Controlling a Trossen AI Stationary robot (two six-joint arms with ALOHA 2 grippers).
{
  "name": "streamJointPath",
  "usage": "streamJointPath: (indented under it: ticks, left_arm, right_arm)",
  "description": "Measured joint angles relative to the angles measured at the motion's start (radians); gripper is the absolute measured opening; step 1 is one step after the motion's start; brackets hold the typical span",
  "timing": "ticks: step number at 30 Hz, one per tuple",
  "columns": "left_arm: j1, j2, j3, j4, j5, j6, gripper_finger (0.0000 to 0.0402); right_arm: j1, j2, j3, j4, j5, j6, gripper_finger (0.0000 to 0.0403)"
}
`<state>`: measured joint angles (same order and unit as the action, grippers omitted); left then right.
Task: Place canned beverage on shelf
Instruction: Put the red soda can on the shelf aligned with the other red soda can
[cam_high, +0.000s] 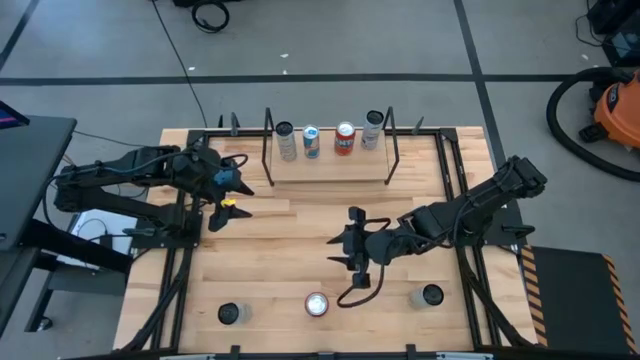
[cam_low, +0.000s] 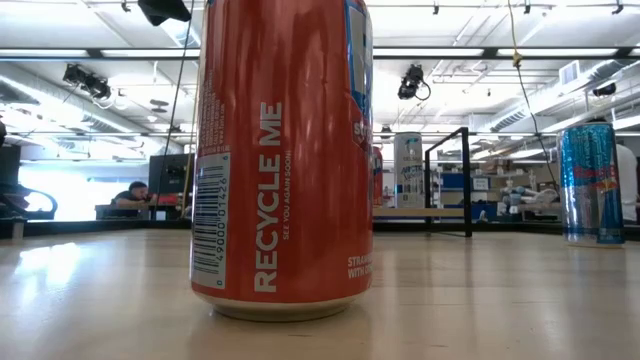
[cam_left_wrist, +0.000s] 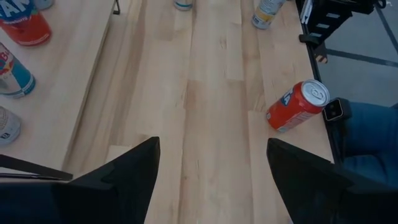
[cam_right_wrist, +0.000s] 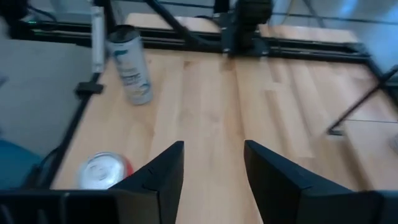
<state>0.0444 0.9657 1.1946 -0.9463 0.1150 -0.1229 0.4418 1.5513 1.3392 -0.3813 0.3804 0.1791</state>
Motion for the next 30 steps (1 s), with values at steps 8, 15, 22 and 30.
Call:
streamJointPath:
  ticks: [8, 15, 22, 30]
  left_arm:
    - [0.000, 0.000, 0.000, 0.000, 0.000, 0.003, 0.0298]
    - [0.000, 0.000, 0.000, -0.001, 0.000, 0.003, 0.0298]
    - [0.000, 0.000, 0.000, -0.001, 0.000, 0.003, 0.0298]
    - [0.000, 0.000, 0.000, -0.001, -0.001, -0.003, 0.0298]
  right_arm:
    - [-0.021, 0.000, 0.000, -0.001, -0.217, 0.004, 0.0241]
    - [-0.021, 0.000, 0.000, -0.014, -0.222, -0.031, 0.0357]
    - [-0.021, 0.000, 0.000, -0.015, -0.220, -0.055, 0.0389]
    - [-0.029, 0.000, 0.000, 0.019, -0.193, -0.103, 0.0379]
